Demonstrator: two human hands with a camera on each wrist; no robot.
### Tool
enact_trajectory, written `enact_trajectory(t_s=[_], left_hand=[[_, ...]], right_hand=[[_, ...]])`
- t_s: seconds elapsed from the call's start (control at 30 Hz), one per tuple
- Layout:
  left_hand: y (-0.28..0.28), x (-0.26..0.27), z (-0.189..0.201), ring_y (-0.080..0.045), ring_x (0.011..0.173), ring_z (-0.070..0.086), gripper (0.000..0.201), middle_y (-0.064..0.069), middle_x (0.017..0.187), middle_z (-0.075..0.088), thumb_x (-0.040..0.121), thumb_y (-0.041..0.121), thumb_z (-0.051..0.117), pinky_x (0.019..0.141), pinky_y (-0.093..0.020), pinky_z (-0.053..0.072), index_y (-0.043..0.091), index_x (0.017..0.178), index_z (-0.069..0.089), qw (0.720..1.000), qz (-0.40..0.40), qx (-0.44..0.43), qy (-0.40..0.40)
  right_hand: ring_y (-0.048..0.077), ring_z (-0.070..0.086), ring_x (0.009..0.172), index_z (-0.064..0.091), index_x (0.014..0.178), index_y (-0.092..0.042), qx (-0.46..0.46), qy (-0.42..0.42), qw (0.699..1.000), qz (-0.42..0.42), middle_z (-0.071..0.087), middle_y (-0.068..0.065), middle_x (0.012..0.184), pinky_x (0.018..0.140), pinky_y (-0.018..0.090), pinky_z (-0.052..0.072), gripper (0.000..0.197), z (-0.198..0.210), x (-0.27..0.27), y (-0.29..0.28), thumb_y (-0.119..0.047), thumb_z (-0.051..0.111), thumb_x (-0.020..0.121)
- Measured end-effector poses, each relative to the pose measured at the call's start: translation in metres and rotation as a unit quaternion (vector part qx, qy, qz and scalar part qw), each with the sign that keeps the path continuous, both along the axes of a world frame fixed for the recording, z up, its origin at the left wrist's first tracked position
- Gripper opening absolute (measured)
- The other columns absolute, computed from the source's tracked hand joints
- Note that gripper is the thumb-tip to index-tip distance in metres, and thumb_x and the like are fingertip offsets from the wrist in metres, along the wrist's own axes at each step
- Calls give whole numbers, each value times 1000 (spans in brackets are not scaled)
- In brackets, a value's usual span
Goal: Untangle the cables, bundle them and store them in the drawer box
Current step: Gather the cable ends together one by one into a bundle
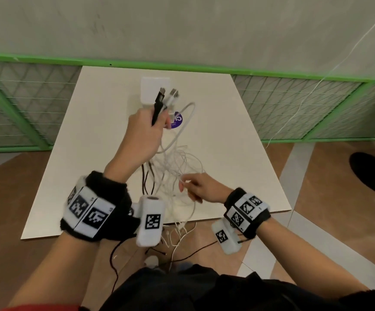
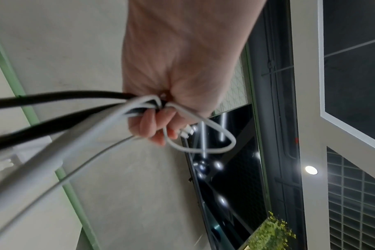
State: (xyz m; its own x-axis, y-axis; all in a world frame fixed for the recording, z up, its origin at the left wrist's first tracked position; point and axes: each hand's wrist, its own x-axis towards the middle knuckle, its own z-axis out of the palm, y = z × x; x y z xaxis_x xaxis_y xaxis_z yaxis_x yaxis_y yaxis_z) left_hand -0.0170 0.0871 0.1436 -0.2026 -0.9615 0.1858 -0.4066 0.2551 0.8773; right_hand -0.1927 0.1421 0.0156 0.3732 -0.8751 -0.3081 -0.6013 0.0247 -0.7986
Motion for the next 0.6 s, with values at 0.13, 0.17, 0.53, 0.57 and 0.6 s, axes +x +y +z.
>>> enact_trajectory(t_s=[0.13,0.17,0.53,0.57,0.6], left_hand=[[17,21,-21,-4,33,37,37,6,34,42,96,20,45,41,-17,32,14,61,56,982,-111,130,-81],[21,23,-30,-3,31,35,37,6,32,43,96,19,45,40,-16,31,12,62,57,971,-142,163,-104],[50,-6,-43,-3,39,41,30,12,46,59,100,18,39,44,-12,33,14,73,50,834,-367,327,-252],[49,-11,-40,-4,45,45,27,12,48,55,100,20,40,46,-15,34,14,76,51,864,-333,281,-253],[46,-16,-39,-8,52,47,24,10,55,52,99,22,41,50,-19,35,13,79,50,894,-289,233,-252]], right_hand=[[9,58,49,45,134,-17,90,50,991,86,63,-7,57,56,9,41,37,-27,3,36,-10,39,98],[2,60,51,39,140,-21,114,74,984,115,68,-6,65,63,10,43,46,-30,1,39,-8,44,96],[19,62,79,55,123,-9,-7,93,995,-29,64,11,110,70,23,47,33,-6,-23,8,-9,56,89],[19,59,90,54,124,-6,17,88,996,18,62,12,114,73,20,46,31,-15,-13,10,-11,51,93],[17,55,97,53,125,-4,32,72,996,40,60,12,119,73,13,45,31,-21,-4,13,-10,46,95]])
